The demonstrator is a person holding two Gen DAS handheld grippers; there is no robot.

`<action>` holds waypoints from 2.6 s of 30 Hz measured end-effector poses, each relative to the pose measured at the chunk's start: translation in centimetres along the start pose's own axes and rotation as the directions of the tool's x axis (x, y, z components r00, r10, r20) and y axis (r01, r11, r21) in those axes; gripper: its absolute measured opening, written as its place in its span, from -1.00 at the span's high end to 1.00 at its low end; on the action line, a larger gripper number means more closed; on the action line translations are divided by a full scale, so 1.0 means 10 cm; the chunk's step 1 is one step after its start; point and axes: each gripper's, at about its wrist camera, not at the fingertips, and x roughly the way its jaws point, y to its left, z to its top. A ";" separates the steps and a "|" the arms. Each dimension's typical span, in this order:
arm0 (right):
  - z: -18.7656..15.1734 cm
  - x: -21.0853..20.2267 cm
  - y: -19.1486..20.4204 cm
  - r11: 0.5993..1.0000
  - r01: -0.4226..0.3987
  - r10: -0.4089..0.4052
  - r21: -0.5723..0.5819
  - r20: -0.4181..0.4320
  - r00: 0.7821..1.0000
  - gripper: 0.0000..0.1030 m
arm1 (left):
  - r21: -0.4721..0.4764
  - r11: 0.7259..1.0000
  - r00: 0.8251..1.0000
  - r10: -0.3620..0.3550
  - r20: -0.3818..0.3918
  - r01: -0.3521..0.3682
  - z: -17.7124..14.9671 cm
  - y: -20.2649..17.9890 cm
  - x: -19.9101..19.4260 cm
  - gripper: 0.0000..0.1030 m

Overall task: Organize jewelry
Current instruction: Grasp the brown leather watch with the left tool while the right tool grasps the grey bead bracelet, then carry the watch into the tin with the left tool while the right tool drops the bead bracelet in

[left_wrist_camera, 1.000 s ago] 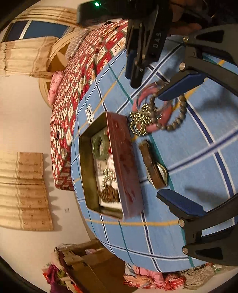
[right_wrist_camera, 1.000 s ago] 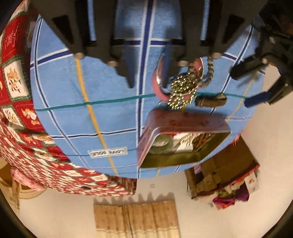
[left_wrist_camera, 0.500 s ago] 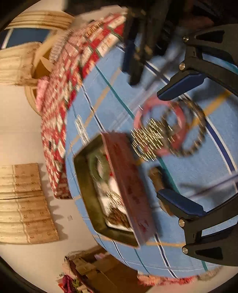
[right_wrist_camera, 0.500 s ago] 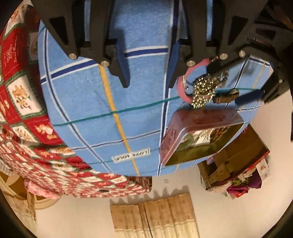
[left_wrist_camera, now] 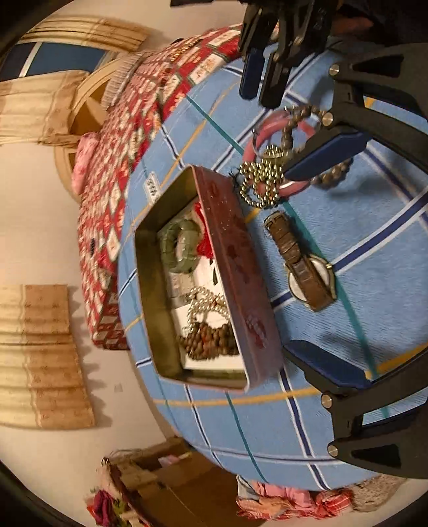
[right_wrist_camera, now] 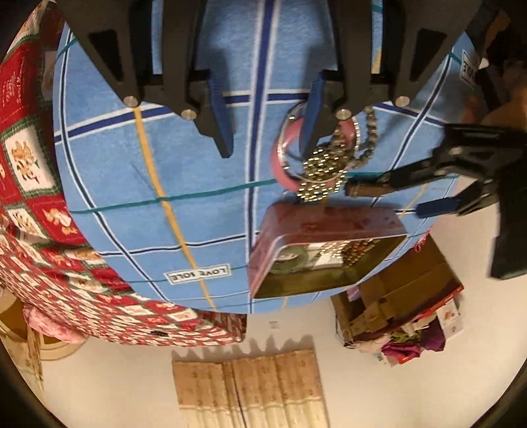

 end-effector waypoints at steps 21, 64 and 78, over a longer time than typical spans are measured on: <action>0.01 0.06 0.04 1.000 0.010 -0.010 -0.006 -0.014 1.000 0.09 | 0.009 0.997 0.995 -0.075 -0.060 0.075 -0.24 0.06 -0.04 0.29; 0.81 -0.17 0.54 0.971 -0.118 0.143 -0.208 0.108 0.984 0.78 | -0.054 0.998 0.990 -0.004 0.142 0.011 0.22 0.33 -0.64 0.29; 1.26 0.26 0.46 0.972 -0.099 0.122 -0.214 0.096 0.988 0.78 | -0.061 0.998 0.988 0.030 0.150 -0.021 0.67 0.56 -0.33 0.29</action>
